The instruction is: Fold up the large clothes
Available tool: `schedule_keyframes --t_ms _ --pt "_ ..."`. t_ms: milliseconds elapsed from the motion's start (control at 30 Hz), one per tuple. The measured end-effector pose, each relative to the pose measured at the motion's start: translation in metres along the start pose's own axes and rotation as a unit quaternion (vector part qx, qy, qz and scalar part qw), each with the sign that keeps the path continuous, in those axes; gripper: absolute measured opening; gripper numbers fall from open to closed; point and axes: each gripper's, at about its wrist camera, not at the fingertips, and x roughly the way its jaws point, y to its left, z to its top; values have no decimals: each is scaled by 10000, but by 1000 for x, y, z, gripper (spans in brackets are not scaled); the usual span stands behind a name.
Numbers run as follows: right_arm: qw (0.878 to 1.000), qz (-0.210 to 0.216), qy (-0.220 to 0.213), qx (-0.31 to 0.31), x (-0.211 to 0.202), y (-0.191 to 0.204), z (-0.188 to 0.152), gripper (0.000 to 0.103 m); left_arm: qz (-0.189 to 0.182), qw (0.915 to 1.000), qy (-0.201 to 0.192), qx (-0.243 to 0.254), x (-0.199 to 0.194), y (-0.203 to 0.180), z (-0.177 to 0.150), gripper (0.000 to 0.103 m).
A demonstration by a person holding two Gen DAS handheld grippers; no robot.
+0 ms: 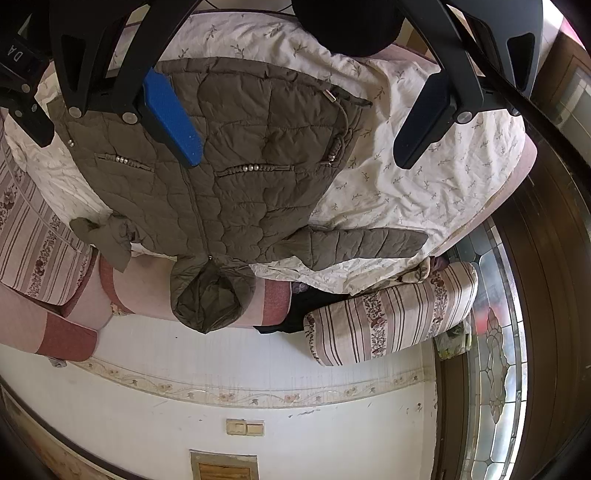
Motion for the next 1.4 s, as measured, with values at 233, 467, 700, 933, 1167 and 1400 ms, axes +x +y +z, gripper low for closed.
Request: schedule_keyframes --t_ms 233,467,700,933,1167,1400 --pt "10000 23 41 -32 -15 0 -4 103 176 9968 750 197 -31 -8 10 103" --pt "9999 115 -113 -45 -37 -2 -12 103 84 9984 558 47 -58 -4 8 103" --pt "9995 224 -192 -65 -49 -2 -14 103 -31 9994 347 -16 -78 3 6 103" --pt "9974 656 -61 275 -45 -22 4 103 54 9996 67 265 -55 1 30 103" --pt "9936 769 128 817 -1 -74 34 103 -95 9989 398 216 22 -20 72 103" --pt "9827 830 653 1519 88 -128 63 103 -40 9939 1074 -248 149 -59 90 103"
